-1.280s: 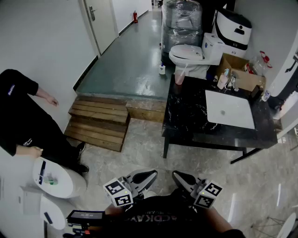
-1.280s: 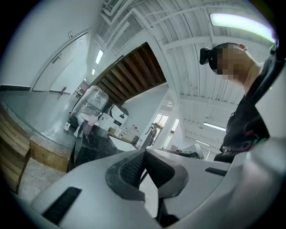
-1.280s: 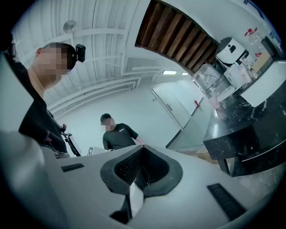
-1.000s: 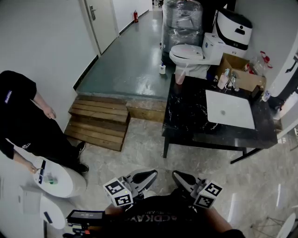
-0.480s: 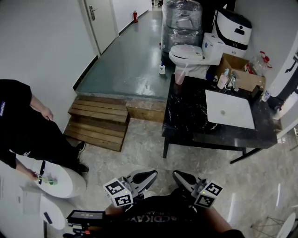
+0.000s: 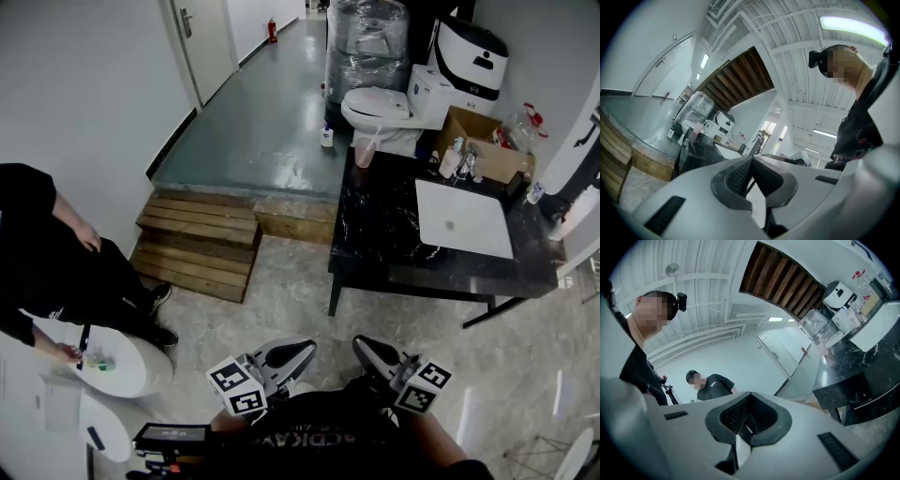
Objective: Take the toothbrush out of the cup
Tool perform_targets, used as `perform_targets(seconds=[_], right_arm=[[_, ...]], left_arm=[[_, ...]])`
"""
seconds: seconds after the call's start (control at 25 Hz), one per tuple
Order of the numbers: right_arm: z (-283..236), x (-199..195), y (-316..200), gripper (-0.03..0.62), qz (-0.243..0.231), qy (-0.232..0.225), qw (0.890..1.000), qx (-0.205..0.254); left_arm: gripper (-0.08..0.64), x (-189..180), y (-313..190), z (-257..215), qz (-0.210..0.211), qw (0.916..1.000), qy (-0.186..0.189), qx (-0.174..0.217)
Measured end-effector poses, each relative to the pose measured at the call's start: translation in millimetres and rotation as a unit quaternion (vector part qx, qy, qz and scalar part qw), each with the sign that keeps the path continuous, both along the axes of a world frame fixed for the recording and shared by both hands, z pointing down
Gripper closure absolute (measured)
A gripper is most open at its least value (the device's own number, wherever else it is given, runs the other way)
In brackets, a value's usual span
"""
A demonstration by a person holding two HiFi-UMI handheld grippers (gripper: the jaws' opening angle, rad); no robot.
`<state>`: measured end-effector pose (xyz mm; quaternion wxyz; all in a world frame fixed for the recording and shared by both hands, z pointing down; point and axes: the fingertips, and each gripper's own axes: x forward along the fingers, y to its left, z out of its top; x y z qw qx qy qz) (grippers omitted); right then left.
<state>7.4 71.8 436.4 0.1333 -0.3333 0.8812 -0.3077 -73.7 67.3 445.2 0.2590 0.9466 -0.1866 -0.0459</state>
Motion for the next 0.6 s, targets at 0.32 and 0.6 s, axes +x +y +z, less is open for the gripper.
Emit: perform_targets(seconds=[0.32, 0.6], right_arm=[[-4, 1, -17, 0.581, 0.008, 0.003, 1.000, 0.014], [-6, 5, -49, 0.581, 0.006, 0.004, 1.000, 0.015]], left_arm=[[0.552, -9, -1, -2, -0.002, 0.9998, 0.001, 0.017], [0.552, -21, -7, -2, -0.016, 0.9994, -0.017, 0.027]])
